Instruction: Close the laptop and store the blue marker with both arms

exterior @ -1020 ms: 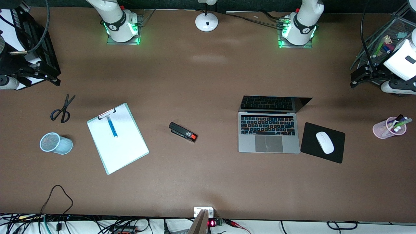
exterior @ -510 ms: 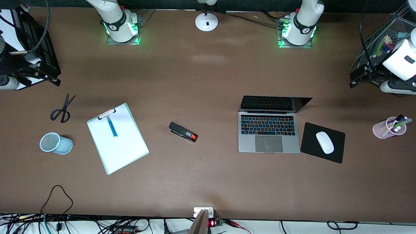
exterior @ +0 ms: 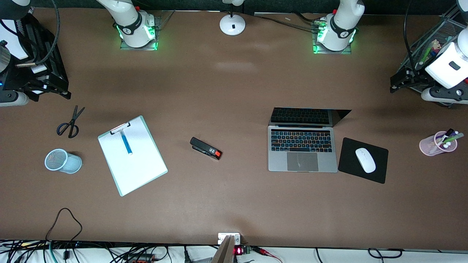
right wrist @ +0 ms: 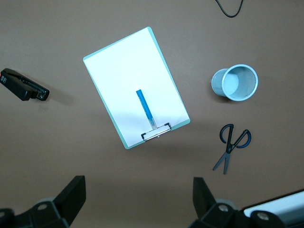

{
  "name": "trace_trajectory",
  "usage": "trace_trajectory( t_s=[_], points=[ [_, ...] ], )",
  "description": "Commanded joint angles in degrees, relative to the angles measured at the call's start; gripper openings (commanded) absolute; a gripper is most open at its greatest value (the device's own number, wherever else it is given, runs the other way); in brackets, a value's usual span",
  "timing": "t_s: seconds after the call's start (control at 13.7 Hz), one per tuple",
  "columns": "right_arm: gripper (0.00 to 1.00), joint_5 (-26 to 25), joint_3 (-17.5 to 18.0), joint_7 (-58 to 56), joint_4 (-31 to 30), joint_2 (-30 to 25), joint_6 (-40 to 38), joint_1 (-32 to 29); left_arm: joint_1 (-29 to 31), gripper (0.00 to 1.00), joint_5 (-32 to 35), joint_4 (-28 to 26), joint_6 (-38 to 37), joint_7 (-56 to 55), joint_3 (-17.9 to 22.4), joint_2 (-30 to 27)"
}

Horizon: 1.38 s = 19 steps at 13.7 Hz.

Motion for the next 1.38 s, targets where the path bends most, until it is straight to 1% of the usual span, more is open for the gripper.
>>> trace_trajectory(
  t_s=[0.0, 0.07, 0.22, 0.29, 0.36, 0.51, 0.58, 0.66, 0.8, 1.02, 1.17, 1.31],
  points=[
    [1.0, 1.2, 0.0, -2.1, -0.1, 0.6, 0.3, -0.4, -0.1, 1.0, -0.1, 4.6, -2.4, 0.2, -0.1, 2.3],
    [1.0, 1.2, 0.0, -2.2, -0.1, 1.3, 0.3, -0.4, 0.2, 1.0, -0.1, 4.6, -2.5, 0.7, 0.0, 2.4],
    [1.0, 1.2, 0.1, -6.1, -0.2, 3.2, 0.6, -0.2, 0.3, 1.0, 0.3, 4.4, -2.5, 0.8, 0.0, 2.6],
    [1.0, 1.2, 0.1, -6.7, -0.1, 4.0, 1.4, -0.2, 0.4, 0.9, 0.3, 4.5, -2.8, 0.8, 0.0, 2.7],
    [1.0, 1.1, 0.1, -6.7, -0.1, 4.8, 2.3, -0.1, 0.4, 0.67, 0.3, 4.5, -3.6, 0.8, 0.0, 2.7],
    [1.0, 0.9, 0.2, -7.2, -0.1, 6.4, 3.8, 0.1, 0.2, 0.31, 0.3, 4.6, -6.3, 1.2, 0.0, 2.7],
    [1.0, 1.0, 0.3, -8.1, -0.1, 7.1, 4.2, 0.3, 0.2, 0.14, 0.3, 4.6, -6.7, 1.0, -0.1, 2.6],
    [1.0, 0.9, 0.2, -8.5, -0.1, 7.4, 4.7, 0.9, 0.0, 0.01, 0.3, 4.6, -8.0, 0.9, -0.1, 2.6],
    [1.0, 0.6, 0.2, -8.5, -0.1, 7.6, 5.1, 2.0, -0.1, 0.0, 0.2, 4.5, -9.4, 1.0, -0.2, 2.6],
    [1.0, 0.5, 0.2, -8.5, -0.1, 9.7, 6.5, 2.6, -0.4, 0.0, -0.4, 4.4, -9.1, 0.9, -0.3, 3.0],
    [1.0, 0.4, 0.2, -8.5, -0.1, 10.0, 6.7, 2.6, -1.2, 0.0, -0.6, 4.2, -9.1, 0.6, -0.3, 3.2],
    [1.0, 0.4, 0.2, -8.5, -0.1, 11.1, 7.2, 2.6, -1.6, 0.0, -3.2, 3.9, -8.8, -0.1, -1.0, 3.4]
  ],
)
